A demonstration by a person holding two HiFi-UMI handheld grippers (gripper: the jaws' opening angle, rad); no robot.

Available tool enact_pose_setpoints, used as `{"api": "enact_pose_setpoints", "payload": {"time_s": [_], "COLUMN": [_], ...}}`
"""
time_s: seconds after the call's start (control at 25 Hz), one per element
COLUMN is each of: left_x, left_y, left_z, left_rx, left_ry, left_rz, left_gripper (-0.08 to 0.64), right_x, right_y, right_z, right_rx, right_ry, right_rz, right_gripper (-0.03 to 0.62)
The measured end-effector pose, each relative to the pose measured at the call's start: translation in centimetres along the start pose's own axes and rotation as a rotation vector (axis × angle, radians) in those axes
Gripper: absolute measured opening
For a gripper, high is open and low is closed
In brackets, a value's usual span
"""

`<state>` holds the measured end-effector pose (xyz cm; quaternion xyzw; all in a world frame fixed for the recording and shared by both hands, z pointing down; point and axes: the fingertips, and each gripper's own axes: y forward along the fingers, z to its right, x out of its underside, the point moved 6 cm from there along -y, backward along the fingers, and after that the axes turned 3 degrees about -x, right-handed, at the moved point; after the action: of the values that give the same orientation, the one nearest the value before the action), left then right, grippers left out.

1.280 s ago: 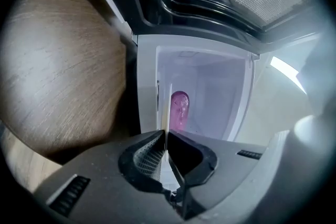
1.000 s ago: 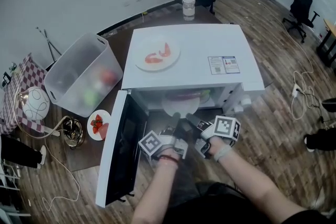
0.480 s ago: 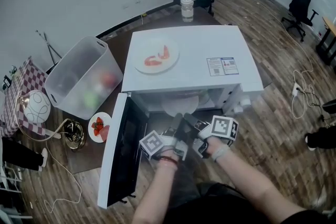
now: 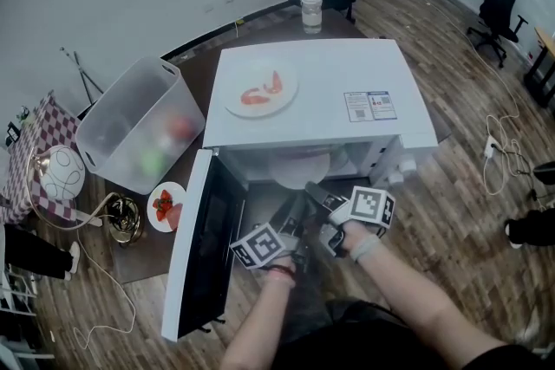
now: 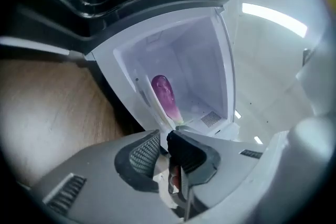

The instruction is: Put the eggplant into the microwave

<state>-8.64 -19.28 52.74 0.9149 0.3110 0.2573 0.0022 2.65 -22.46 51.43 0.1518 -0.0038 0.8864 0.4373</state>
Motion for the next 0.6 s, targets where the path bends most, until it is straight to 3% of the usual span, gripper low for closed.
{"api": "enact_pose_setpoints", "payload": {"time_s": [0.16,0.36,0.48,0.6], "left_x": [0.0,-0.3,-0.5,-0.5], "left_y": [-0.6,-0.2,0.1,0.3], "left_z": [-0.1,1.0,1.5,1.7], "left_rx": [-0.077,-0.124,-0.141,-0.16], "left_ry": [0.227,0.461,0.542,0.571], "left_rz": [-0.016,-0.023,-0.042,-0.052], "left_gripper": [0.0,0.0,0.0,0.0], "right_x": [0.0,-0.1,-0.2,-0.2], "right_y": [0.1,0.2,0.2,0.2], "right_z": [0.0,-0.1,-0.2,-0.4], "right_rx": [-0.001,0.015,0.037,0.039], "right_ry": [0.0,-0.031,-0.088,-0.12], "right_rz": [0.0,-0.008,-0.024,-0.034], "right_gripper": [0.049,0.051,0.06,0.07]}}
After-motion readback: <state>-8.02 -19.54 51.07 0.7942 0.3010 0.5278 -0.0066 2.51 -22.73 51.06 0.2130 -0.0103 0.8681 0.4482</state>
